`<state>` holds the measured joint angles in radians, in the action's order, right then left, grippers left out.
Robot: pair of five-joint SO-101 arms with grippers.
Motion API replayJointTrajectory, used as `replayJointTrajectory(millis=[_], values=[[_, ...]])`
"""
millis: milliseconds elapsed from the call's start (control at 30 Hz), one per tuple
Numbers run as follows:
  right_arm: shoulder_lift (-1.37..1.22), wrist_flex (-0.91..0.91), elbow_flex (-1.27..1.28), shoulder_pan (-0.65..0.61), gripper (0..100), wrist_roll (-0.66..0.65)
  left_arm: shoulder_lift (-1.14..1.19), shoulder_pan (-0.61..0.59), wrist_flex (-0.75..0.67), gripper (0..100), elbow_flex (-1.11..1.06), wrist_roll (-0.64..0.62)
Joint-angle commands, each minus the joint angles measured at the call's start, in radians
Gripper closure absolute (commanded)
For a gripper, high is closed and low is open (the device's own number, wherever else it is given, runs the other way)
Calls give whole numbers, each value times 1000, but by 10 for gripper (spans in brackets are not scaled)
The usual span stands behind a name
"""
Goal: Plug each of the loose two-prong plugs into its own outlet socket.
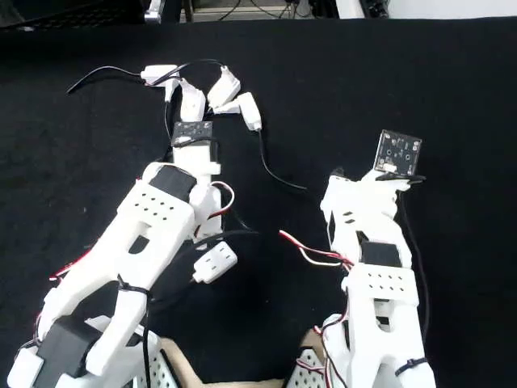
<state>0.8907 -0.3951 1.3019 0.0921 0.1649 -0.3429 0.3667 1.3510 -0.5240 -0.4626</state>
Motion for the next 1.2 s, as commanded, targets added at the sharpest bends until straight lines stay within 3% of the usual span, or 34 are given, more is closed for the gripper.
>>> replayJointTrajectory(millis=[0, 200, 533, 767, 1167], values=[[4, 18, -2, 9, 801, -3, -3, -2, 15, 970, 73, -49], [4, 68, 21, 9, 801, -2, -3, -10, 17, 970, 73, -364], [4, 181, 85, -14, 801, -6, -3, -36, 87, 970, 94, -698], [4, 195, 91, -14, 801, -3, 6, -42, 103, 970, 104, -802], [7, 189, 102, -12, 801, -3, 9, 96, 101, 970, 97, -925]])
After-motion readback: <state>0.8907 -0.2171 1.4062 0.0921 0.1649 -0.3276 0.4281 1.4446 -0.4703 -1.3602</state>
